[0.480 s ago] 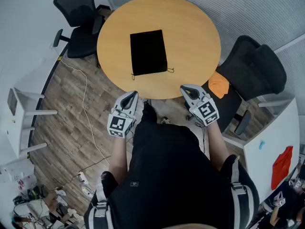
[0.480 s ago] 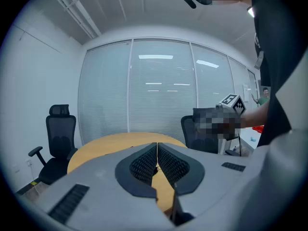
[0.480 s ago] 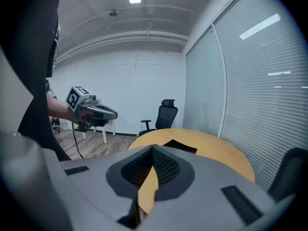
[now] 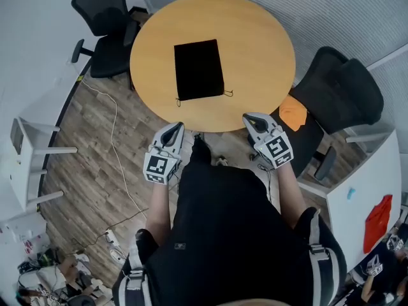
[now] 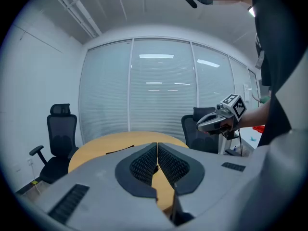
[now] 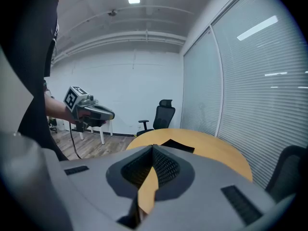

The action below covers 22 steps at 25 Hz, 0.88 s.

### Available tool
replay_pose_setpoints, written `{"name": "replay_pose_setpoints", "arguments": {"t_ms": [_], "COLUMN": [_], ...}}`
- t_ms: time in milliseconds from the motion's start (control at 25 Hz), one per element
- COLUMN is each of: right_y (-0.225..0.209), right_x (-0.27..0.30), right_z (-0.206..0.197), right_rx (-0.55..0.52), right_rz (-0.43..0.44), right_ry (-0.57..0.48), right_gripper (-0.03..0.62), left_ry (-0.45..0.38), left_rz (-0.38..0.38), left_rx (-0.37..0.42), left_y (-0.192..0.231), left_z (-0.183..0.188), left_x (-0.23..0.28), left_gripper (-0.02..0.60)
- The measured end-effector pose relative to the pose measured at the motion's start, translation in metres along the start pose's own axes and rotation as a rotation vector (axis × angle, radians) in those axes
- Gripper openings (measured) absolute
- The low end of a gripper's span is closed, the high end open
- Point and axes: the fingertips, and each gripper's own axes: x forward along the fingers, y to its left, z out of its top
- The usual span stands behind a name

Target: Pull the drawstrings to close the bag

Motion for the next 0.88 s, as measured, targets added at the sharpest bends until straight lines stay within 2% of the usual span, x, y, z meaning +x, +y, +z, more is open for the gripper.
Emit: {"name": "replay_pose_setpoints", "arguments": {"t_ms": [880], "right_y": [-0.004], "right_x": [0.023], "right_z": [-0.019], "right_rx": [-0.027], "right_rz": [-0.014], "right_ry": [0.062], "right_gripper": [0.057], "left_ry": [0.032], "left_rz": [0.019], "left_rx": [-0.036], "left_y": [0.022], "left_z": [-0.024], "left_x": [0.009], "left_gripper": [0.017]}}
